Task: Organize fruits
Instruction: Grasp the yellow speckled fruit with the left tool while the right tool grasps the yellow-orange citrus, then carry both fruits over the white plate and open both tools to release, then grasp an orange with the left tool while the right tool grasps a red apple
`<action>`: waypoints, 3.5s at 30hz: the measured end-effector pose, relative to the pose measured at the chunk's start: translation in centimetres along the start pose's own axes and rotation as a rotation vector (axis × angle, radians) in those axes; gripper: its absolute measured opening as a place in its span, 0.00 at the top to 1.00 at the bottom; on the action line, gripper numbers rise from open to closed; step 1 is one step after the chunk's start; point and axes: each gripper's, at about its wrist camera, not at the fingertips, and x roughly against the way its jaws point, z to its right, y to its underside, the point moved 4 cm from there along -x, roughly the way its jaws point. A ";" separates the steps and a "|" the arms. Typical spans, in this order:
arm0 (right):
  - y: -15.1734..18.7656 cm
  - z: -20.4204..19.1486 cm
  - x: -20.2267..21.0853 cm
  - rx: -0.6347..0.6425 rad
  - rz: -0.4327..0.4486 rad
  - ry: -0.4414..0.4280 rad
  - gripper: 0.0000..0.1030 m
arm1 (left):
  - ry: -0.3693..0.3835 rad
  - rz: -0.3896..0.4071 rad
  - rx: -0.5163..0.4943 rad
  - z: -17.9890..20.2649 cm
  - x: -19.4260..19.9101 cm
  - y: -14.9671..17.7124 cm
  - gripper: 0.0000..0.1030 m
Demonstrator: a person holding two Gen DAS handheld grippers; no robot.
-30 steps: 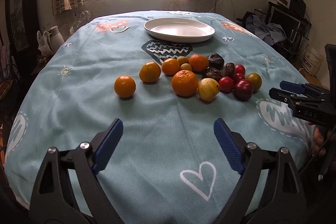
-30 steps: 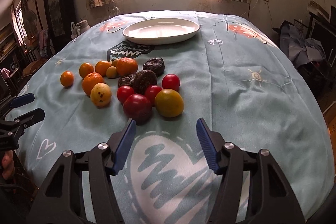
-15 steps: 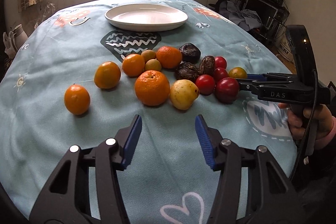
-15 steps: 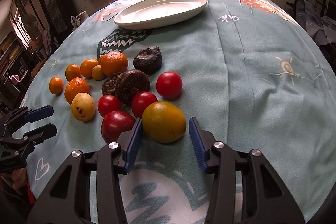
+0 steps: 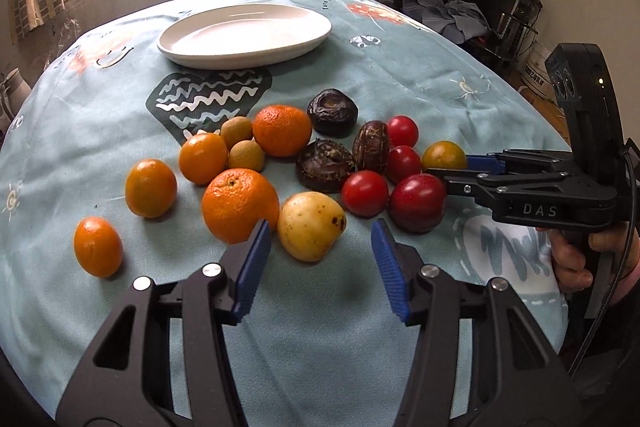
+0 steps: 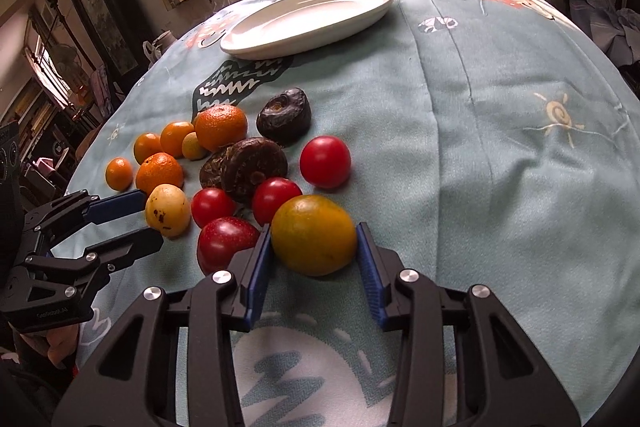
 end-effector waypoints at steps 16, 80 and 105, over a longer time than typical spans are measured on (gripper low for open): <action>0.0 0.8 0.2 -0.048 0.005 -0.064 0.60 | -0.046 -0.029 -0.068 0.3 -1.9 -1.4 0.61; -20.6 -1.9 -8.2 0.116 0.092 0.065 0.36 | -0.059 -0.043 0.129 -14.0 -8.2 -19.8 0.13; 1.3 -6.3 -0.6 0.137 0.021 0.203 0.39 | -0.089 0.085 0.090 -11.3 7.2 3.8 0.05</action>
